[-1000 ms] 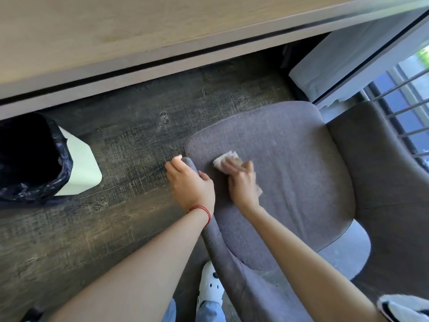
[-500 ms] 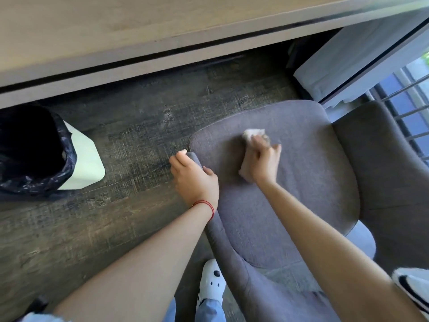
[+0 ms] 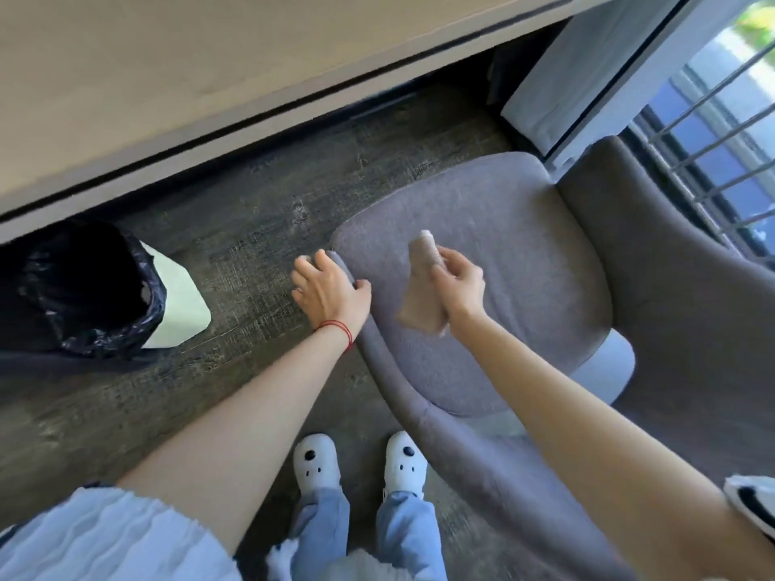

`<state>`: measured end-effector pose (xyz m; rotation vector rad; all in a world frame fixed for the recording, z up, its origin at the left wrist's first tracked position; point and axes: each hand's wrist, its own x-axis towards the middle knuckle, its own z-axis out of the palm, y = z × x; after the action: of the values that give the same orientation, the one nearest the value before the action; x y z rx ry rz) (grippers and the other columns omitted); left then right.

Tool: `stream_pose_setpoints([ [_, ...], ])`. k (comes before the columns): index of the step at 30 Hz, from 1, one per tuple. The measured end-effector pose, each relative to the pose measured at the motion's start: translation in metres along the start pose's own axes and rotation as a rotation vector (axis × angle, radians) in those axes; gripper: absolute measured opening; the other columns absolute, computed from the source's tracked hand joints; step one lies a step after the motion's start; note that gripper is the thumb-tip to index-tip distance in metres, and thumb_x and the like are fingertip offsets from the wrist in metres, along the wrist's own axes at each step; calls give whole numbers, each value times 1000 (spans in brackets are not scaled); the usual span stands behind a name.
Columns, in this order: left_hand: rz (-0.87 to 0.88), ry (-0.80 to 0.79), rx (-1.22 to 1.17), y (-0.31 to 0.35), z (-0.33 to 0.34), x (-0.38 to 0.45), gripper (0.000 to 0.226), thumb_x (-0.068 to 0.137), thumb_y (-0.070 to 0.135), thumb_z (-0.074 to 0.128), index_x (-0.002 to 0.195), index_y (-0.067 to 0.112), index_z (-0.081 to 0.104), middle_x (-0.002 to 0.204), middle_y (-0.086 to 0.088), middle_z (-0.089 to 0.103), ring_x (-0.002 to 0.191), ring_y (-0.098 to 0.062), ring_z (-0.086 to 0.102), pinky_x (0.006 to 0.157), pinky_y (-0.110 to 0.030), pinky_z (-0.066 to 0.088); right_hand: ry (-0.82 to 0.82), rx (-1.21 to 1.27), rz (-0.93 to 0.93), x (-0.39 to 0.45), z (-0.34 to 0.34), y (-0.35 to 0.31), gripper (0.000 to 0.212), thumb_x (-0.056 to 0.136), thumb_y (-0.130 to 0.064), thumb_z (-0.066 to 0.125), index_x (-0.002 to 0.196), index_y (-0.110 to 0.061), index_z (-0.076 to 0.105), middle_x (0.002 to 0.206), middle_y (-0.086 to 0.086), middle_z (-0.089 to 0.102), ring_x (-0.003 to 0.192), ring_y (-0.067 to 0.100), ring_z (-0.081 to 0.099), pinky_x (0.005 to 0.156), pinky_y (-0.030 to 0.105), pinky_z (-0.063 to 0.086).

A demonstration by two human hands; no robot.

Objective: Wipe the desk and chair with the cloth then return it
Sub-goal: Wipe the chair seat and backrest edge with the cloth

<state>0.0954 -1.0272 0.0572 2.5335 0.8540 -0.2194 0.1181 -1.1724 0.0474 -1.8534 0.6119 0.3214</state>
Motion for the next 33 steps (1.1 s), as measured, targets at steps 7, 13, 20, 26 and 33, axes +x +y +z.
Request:
stream_pose_setpoints([
  [7, 450, -403, -222, 47, -72, -88, 25, 84, 15, 59, 109, 9, 62, 117, -12, 63, 110, -27, 57, 94, -32, 43, 200, 219, -22, -82, -94, -67, 23, 89, -28, 56, 107, -25, 69, 107, -2, 72, 105, 20, 65, 98, 46, 51],
  [13, 751, -680, -286, 84, -101, -192, 22, 85, 15, 61, 105, 6, 64, 104, -12, 70, 93, -22, 62, 75, -20, 42, 510, 494, -89, -213, -193, -67, 22, 91, -20, 59, 110, -15, 69, 99, 1, 73, 90, 12, 67, 87, 37, 58],
  [20, 1194, -865, 48, 80, -78, -288, 64, 77, 47, 65, 131, 18, 46, 128, -1, 54, 112, -17, 55, 97, -35, 46, 884, 832, -150, -350, -244, 2, 30, 91, -4, 50, 95, -29, 65, 94, -5, 71, 87, 8, 70, 72, 22, 59],
  [26, 1495, -540, 283, 74, -27, -290, 77, 71, 44, 70, 136, 17, 39, 125, -3, 53, 113, -25, 54, 87, -43, 50, 1053, 1103, -62, -342, -232, 98, 26, 93, -5, 49, 106, -21, 64, 98, -2, 70, 87, 11, 69, 66, 22, 58],
  [33, 1662, -301, 117, 68, -4, -279, 56, 69, 29, 66, 120, 12, 52, 102, -7, 63, 87, -31, 63, 66, -37, 51, 1102, 1198, 15, -287, -185, 163, 29, 90, 1, 52, 104, -22, 64, 93, -6, 69, 83, 8, 65, 75, 28, 54],
])
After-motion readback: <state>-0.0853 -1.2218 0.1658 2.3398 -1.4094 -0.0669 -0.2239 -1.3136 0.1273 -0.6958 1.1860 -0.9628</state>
